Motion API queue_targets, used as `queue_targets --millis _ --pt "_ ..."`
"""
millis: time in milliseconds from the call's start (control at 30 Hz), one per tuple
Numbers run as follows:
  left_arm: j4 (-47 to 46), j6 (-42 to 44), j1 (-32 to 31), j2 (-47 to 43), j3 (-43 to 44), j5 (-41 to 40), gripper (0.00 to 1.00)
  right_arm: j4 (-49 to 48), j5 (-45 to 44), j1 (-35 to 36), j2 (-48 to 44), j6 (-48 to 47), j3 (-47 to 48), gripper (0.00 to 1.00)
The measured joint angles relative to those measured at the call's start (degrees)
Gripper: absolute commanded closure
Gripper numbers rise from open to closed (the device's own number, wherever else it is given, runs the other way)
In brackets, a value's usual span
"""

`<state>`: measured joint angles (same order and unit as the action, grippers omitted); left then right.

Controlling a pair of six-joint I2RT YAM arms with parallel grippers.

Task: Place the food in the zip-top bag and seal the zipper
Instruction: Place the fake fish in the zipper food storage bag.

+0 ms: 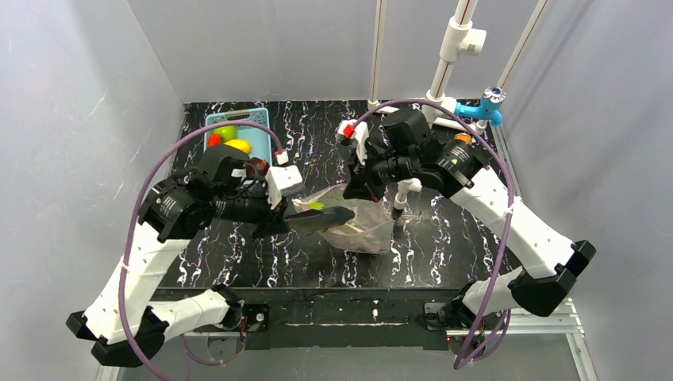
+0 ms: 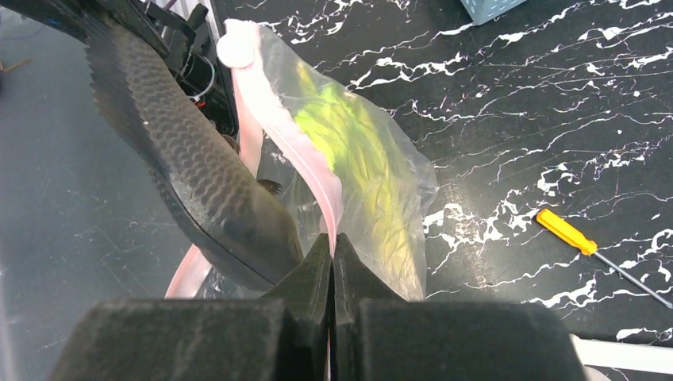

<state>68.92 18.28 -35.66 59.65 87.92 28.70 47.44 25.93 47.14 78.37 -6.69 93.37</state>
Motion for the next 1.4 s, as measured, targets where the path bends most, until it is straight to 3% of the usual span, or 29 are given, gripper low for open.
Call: queue_targets --millis 167,467,1067,1267,1400 --pt "3.06 0.7 -6.56 1.43 4.39 -9.17 1.0 4.85 -1.18 1.79 3.56 -1.34 4.61 0.99" --pt "5.94 1.29 -16.92 6.84 8.59 -18.81 1.0 7.92 -1.18 4.82 8.51 -1.39 8.25 0.99" --pt "9.52 -0.33 -21.1 16.67 17.49 -23.13 0.92 5.15 3.71 5.5 10.71 -0.26 8.88 0.99" --pt "9.56 -1.07 -24.3 18.59 19.39 -22.34 0.78 2.78 5.08 5.5 10.24 0.48 6.51 0.99" --pt "9.08 -1.66 -25.25 18.3 19.56 -21.19 0.48 0.68 5.36 5.5 8.87 0.59 3.99 0.99"
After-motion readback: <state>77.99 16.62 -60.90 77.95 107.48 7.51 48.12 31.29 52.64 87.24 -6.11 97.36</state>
